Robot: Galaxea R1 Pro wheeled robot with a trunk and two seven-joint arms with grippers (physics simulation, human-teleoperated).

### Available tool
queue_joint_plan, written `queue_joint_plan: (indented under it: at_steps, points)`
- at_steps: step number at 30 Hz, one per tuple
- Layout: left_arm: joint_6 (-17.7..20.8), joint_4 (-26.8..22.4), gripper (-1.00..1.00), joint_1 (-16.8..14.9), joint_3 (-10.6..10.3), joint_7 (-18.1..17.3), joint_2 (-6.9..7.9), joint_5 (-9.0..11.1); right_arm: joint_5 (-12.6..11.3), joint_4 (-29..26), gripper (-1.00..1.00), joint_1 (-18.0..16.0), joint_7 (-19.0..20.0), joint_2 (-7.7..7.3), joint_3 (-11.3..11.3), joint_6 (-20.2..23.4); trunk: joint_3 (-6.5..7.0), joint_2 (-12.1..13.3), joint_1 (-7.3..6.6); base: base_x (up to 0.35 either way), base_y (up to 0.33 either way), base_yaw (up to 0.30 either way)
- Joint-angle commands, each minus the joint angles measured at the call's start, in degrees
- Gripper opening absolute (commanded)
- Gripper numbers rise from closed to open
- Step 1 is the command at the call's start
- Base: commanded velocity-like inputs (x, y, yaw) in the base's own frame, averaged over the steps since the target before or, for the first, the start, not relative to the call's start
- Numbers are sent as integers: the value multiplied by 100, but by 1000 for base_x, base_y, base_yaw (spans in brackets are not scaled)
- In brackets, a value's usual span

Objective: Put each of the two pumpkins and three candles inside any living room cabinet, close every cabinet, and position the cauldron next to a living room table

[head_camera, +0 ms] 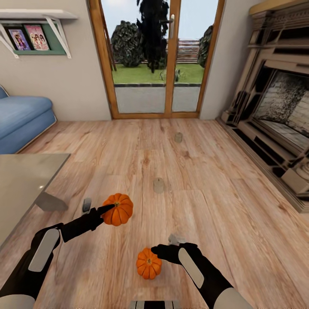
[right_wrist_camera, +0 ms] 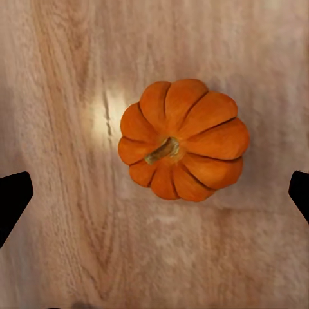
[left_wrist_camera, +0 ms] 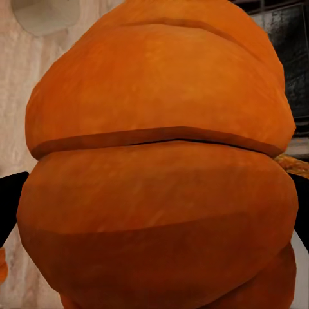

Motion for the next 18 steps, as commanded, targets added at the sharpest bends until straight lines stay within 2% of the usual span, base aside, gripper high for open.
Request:
queue_joint_plan:
  at_steps: [1,13,15,18]
  points:
    - [37,0,-100,-4,9,-27,2,9,-61,-8,100,-3,-55,-2,14,11,-27,-4,1,0,0,0]
    - [54,-12,-100,-4,0,-57,7,18,-78,2,100,-3,-30,-4,11,-8,-293,-20,32,0,0,0]
    - [59,-10,-100,-4,-1,-61,7,18,-100,1,100,-3,98,-13,11,-13,-338,-22,37,0,0,0]
    - [62,-11,-100,-3,-1,-67,1,31,-95,12,100,-3,514,-23,-8,-6,-404,-26,45,0,0,0]
